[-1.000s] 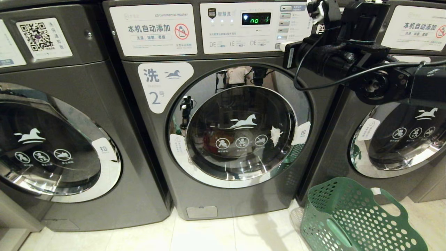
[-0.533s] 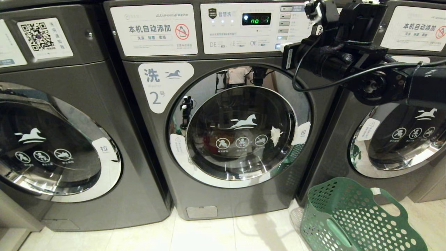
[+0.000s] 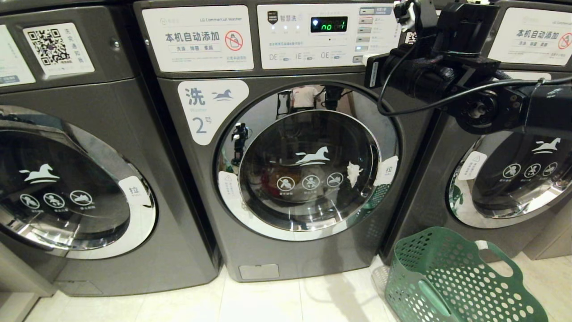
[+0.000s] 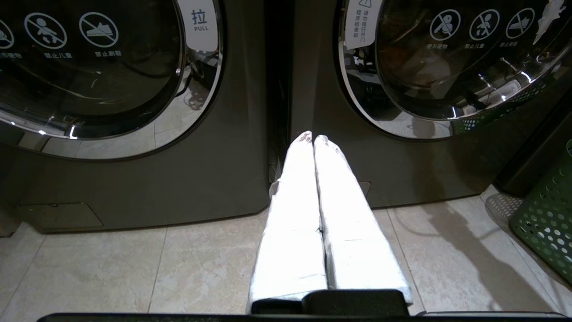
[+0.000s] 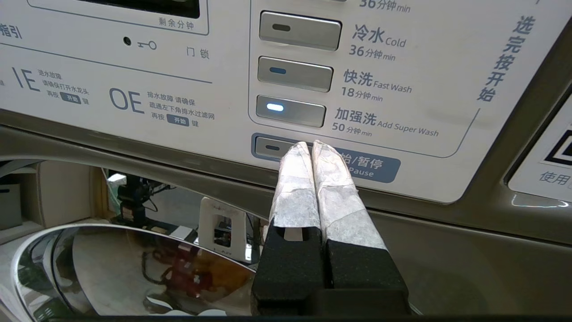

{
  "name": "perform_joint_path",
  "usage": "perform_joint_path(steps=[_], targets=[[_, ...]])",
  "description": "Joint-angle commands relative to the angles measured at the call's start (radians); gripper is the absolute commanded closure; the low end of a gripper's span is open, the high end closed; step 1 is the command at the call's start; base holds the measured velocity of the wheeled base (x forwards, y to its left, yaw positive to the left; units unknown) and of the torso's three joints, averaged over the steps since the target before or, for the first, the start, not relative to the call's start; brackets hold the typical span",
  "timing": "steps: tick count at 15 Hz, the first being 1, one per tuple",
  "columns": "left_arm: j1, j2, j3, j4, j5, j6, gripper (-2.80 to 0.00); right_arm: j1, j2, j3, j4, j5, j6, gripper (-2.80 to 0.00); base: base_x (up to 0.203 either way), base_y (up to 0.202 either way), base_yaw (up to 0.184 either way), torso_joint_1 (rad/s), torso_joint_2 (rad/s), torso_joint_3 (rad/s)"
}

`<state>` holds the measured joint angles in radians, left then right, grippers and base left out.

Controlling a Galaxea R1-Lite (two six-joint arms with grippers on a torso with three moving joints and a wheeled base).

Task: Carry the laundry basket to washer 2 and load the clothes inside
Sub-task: Press the washing machine switch

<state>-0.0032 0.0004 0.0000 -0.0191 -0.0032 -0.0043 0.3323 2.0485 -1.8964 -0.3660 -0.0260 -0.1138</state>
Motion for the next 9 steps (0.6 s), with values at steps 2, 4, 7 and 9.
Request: perform_joint_path(steps=[2,4,7,9], targets=[[0.0,-0.002,0.008,-0.001,0.0,0.0,0.0,0.002,0.007,-0.001,-0.002,-0.002,-0.001,0.0,0.0,0.0,0.0,0.0,0.0,0.0],[0.0,-0.002,0.008,-0.001,0.0,0.0,0.0,0.002,0.013,-0.005,-0.004,0.001,-0.028,0.0,0.0,0.0,0.0,0.0,0.0,0.0],[0.0,-0.002,0.008,-0.001,0.0,0.0,0.0,0.007,0.032,-0.038,-0.002,0.0,-0.033,0.0,0.0,0.0,0.0,0.0,0.0,0.0],[0.0,-0.002,0.008,-0.001,0.0,0.0,0.0,0.016,0.032,-0.036,-0.002,0.003,-0.03,0.0,0.0,0.0,0.0,0.0,0.0,0.0]])
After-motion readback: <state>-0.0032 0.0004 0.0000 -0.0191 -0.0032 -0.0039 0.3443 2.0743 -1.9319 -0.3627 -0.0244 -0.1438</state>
